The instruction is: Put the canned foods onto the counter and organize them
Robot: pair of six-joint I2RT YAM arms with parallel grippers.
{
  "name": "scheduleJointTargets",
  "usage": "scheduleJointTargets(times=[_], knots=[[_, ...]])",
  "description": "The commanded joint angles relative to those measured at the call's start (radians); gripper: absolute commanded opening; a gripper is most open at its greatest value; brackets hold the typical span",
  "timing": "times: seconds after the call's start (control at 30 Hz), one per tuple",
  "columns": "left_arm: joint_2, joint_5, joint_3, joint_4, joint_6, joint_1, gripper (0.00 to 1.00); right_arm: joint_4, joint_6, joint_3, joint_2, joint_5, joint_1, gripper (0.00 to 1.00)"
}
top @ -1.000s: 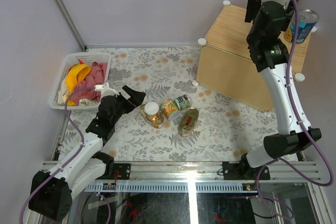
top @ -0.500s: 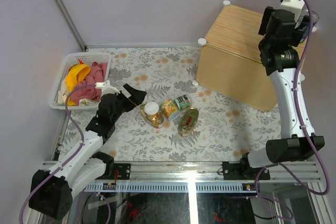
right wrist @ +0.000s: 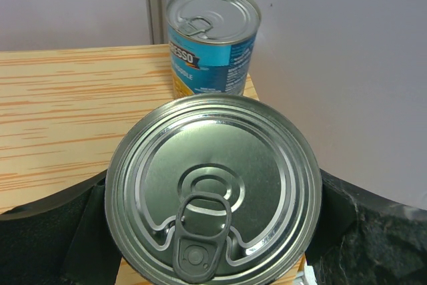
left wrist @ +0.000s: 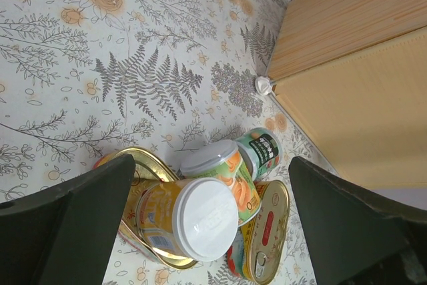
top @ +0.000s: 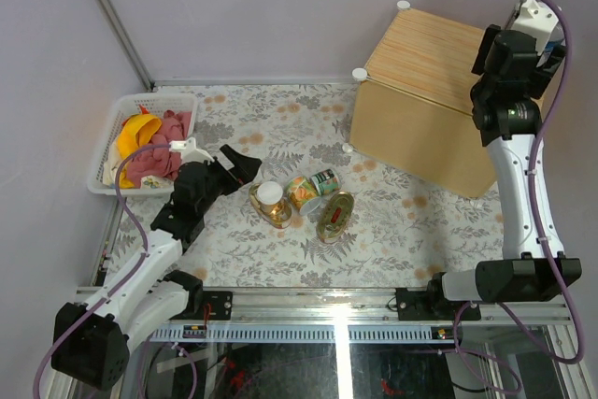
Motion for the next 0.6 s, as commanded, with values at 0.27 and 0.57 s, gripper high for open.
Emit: scheduleJointTargets(times=[0.27, 0.57], knots=[[0.009, 0.023, 0.049, -0.033, 0.033, 0.004, 1.00, 0.149, 0.064, -0.005, -0.073, -0.052, -0.096, 0.00], [0.016, 0.019, 0.062, -0.044, 0.040, 0.003, 1.00, 0.147, 0.115, -0.032, -0.052, -0.094, -0.142, 0.00]])
